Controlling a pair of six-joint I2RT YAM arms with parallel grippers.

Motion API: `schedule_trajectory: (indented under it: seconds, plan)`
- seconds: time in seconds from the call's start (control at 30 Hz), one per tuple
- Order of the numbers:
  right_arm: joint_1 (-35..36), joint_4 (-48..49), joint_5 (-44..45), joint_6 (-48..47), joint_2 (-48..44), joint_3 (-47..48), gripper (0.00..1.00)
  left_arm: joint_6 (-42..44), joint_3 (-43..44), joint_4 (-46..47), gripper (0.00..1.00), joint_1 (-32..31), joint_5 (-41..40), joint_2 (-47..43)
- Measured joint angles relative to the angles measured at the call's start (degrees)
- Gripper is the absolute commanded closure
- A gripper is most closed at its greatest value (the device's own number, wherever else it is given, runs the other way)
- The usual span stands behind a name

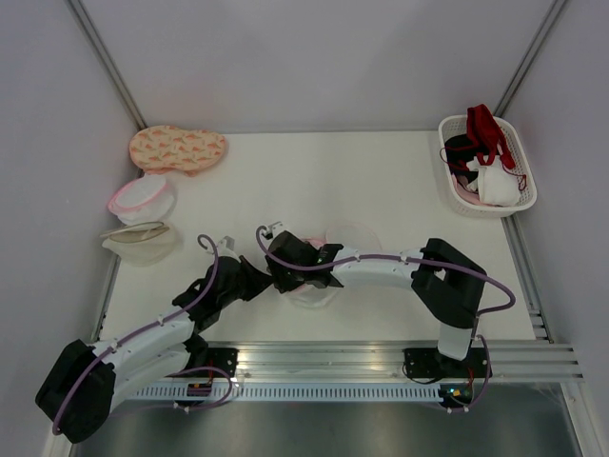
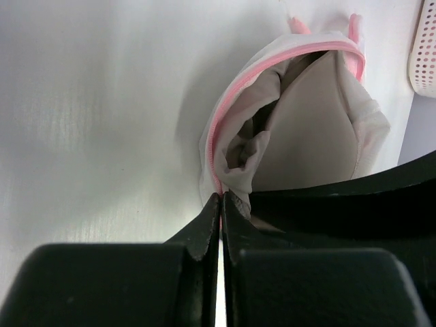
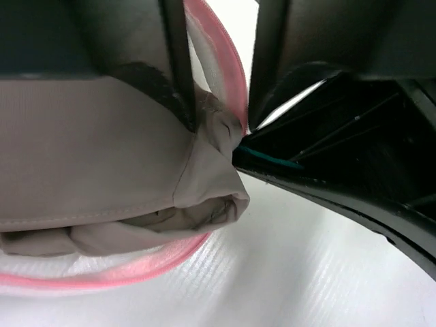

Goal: Unzip the laundry bag and remove the bra

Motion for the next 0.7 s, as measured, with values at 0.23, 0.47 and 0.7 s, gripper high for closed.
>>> schedule_trajectory:
  seconds: [0.23,0.47,0.7]
  plan:
    - [0.13,-0.35,1.14,0.83,1.81,2.38,0.99,-0.17,-0.87,1.22,0.98,0.09,-0.66,-0.09]
    - [0.22,-0.37,2.91,0.57,1.29,2.67,1.00,-0.42,-1.64,1.55,0.98,0.09,-0.57,-0.66]
    - [0.24,-1.29,4.52,0.13,-3.69,2.67,1.00,-0.44,-1.75,2.29,0.98,0.09,-0.35,-0.63]
